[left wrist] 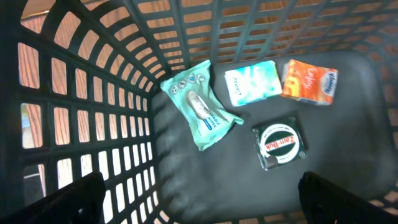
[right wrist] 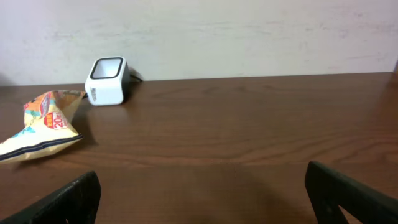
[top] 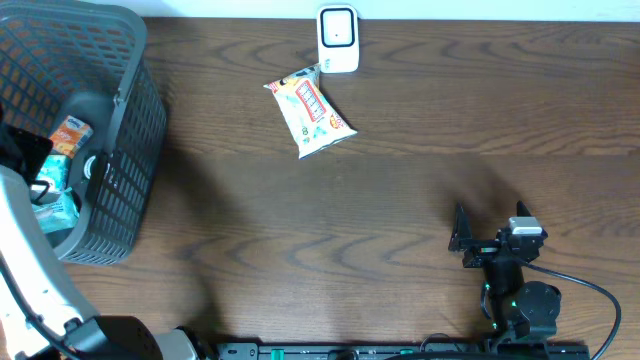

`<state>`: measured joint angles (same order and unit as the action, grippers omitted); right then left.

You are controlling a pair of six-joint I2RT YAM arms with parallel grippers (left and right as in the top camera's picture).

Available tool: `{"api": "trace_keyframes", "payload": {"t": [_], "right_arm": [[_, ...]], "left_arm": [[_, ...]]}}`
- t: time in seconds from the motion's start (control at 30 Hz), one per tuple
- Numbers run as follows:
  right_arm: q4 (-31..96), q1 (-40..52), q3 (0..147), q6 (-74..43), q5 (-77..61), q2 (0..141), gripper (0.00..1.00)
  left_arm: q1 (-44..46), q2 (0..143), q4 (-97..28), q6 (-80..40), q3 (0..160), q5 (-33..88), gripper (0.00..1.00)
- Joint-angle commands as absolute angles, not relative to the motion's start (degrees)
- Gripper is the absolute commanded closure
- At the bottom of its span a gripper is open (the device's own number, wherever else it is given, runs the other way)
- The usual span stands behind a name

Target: Scan the item barcode

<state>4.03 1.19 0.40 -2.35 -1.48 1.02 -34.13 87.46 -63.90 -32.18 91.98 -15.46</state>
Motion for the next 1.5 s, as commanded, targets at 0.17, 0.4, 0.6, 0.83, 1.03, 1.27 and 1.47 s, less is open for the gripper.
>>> {"api": "trace_keyframes", "payload": {"t": [0.17, 0.4, 0.6, 0.83, 1.03, 1.27, 1.47], "right_arm": [[4.3, 0.7, 0.3, -2.9, -1.0, 1.0, 0.01], [4.3, 0.7, 0.3, -2.9, -1.0, 1.0, 0.01], [4.3, 0.7, 0.3, -2.9, -1.0, 1.0, 0.01], [4.3, 0.7, 0.3, -2.9, -1.0, 1.0, 0.01], [4.3, 0.7, 0.3, -2.9, -1.0, 1.0, 0.01], [4.3, 0.7, 0.3, -2.9, -1.0, 1.0, 0.01], [4.3, 0.7, 0.3, -2.9, -1.0, 1.0, 0.01]], "left_arm": [[-34.3, 89.8, -67.0, -34.6, 92.1, -17.4, 0.02], [-34.3, 89.8, -67.3, -34.6, 92.1, -15.6, 0.02], [-34.3, 89.8, -68.8, -34.6, 92.1, -15.2, 0.02], [-34.3, 89.8, -68.4, -34.6, 91.4, -15.3, 0.02], [-34.3, 89.8, -68.5, -34.6, 91.3, -15.3, 0.02], [-34.3, 89.8, -68.5, -34.6, 91.3, -15.2, 0.02], [-34.3, 89.8, -68.4, -34.6, 91.3, -11.1, 0.02]]}}
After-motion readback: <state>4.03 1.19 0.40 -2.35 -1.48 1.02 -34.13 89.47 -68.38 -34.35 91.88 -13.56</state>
